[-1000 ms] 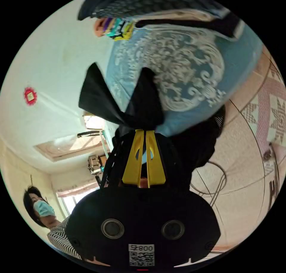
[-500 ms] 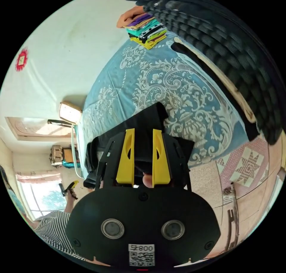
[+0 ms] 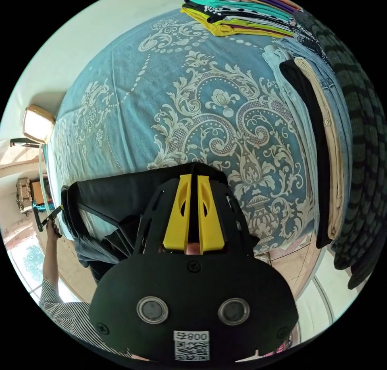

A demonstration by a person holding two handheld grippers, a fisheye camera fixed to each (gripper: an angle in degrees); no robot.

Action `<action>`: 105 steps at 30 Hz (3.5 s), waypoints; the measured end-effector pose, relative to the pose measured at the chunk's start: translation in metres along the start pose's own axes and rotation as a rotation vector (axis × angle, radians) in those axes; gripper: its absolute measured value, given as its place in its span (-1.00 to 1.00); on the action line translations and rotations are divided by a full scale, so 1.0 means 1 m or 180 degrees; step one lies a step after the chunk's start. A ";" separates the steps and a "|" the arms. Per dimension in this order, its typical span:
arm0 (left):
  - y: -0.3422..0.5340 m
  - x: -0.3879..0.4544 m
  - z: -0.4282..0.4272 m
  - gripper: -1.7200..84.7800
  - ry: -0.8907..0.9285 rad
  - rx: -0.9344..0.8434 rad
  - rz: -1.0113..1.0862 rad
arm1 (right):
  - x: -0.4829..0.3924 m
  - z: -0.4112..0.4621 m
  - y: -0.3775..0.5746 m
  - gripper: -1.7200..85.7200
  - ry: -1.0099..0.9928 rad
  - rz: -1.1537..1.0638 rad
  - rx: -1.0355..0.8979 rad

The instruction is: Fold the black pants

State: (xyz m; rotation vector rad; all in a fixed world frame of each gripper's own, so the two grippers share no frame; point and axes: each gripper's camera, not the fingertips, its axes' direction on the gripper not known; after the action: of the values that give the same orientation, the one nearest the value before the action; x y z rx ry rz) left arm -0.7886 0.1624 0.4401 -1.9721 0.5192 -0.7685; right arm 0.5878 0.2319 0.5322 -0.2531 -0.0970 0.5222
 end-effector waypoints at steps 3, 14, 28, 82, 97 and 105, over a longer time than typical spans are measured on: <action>0.002 0.007 0.002 -0.87 0.0001 0.0135 0.0142 | -0.004 -0.004 0.007 -0.93 -0.0093 -0.0045 -0.0014; 0.051 -0.027 -0.096 -0.91 0.0367 0.1432 0.0149 | -0.006 -0.139 0.065 -0.96 -0.1128 -0.0570 0.1145; -0.006 -0.081 -0.062 -0.81 0.0881 0.1464 -0.0259 | -0.006 -0.187 -0.002 -0.90 -0.0994 0.0103 0.1304; 0.204 -0.170 0.256 -0.95 0.2604 0.1295 -0.1547 | -0.004 -0.042 0.218 -0.96 0.0041 -0.0751 0.0221; 0.208 -0.100 0.285 -0.94 0.2888 0.1726 -0.1506 | 0.113 -0.157 0.293 -0.95 -0.0400 -0.0187 0.1211; 0.108 0.108 0.333 -0.80 0.2541 0.0731 0.0047 | 0.125 -0.107 0.277 -0.82 -0.0028 -0.0278 0.0867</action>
State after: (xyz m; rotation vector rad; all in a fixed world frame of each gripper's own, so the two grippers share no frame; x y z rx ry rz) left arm -0.4843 0.2458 0.2535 -1.3943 0.8559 -1.5380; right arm 0.5794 0.5033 0.3596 0.0194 -0.0443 0.4438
